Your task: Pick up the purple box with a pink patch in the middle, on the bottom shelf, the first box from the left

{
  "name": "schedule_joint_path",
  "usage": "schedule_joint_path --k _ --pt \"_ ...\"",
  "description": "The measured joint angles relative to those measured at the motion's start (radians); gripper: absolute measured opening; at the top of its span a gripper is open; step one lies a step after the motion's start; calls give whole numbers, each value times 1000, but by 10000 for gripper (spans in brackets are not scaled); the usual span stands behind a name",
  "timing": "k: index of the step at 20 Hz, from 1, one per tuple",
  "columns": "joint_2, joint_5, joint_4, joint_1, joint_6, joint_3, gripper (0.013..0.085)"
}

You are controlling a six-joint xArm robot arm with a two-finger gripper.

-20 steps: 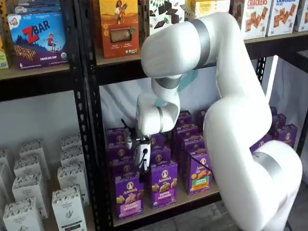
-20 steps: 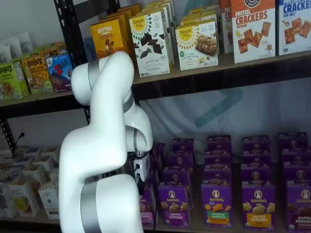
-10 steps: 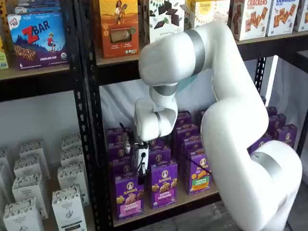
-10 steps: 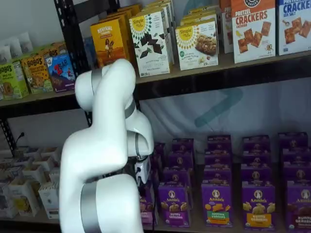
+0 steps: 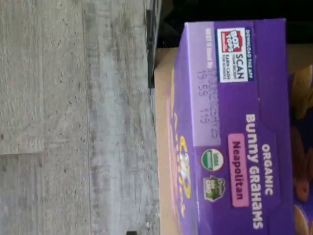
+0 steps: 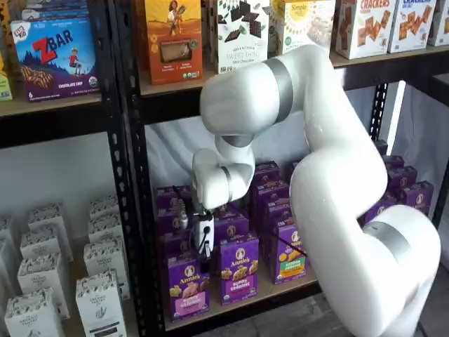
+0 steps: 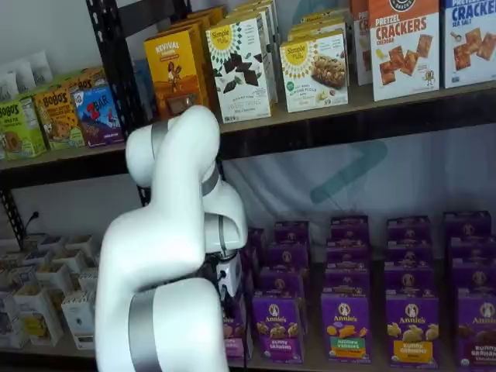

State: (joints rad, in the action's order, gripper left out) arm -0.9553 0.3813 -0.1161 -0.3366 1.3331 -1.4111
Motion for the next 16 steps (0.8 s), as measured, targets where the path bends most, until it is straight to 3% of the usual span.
schedule_joint_path --k 16 --pt "-77 45 26 -10 -34 -92 850"
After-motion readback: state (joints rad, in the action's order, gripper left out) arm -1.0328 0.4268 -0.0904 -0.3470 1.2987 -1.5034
